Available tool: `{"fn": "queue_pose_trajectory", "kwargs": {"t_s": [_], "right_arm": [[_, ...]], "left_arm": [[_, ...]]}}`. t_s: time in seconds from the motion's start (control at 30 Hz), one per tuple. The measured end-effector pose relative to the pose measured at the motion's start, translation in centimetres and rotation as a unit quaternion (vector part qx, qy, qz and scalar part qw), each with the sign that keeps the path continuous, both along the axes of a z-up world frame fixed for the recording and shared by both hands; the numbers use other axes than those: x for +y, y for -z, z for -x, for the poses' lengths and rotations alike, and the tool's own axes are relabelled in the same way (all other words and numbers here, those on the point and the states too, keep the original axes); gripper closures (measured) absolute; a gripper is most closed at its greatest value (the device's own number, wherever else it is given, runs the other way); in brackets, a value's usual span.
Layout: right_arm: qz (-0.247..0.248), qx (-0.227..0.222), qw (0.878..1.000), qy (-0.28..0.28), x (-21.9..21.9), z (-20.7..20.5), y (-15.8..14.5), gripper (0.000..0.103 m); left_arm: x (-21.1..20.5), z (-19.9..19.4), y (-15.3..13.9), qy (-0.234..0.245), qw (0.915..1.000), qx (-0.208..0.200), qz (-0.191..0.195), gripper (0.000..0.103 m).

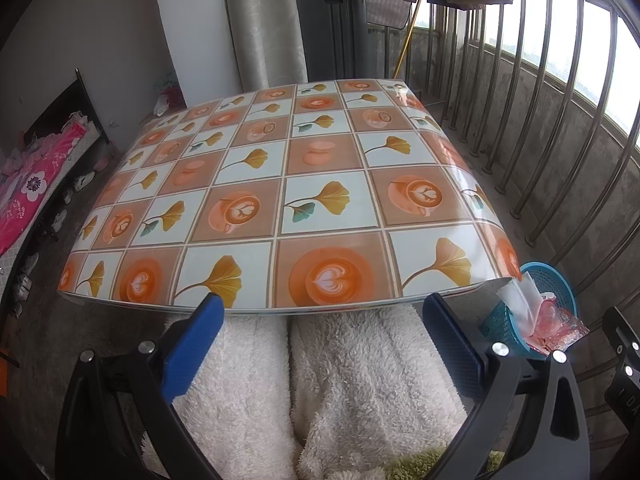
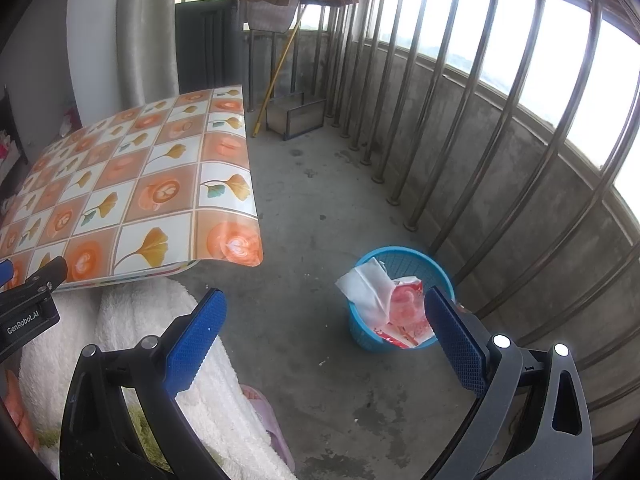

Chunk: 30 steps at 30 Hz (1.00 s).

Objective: Collect trash

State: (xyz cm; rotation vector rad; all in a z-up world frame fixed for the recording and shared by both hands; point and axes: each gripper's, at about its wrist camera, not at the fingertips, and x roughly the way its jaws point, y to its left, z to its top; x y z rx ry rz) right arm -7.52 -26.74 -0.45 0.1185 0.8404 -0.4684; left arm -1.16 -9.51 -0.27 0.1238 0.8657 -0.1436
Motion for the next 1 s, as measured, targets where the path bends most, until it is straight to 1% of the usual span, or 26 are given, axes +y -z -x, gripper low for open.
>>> {"fn": "queue_pose_trajectory", "kwargs": {"t_s": [1.0], "right_arm": [[0.0,-0.001,1.0,0.002,0.26,-0.06,0.02,0.008]], "left_arm": [[0.14,-0.01,0.03,0.001,1.0,0.001,-0.002,0.006]]}}
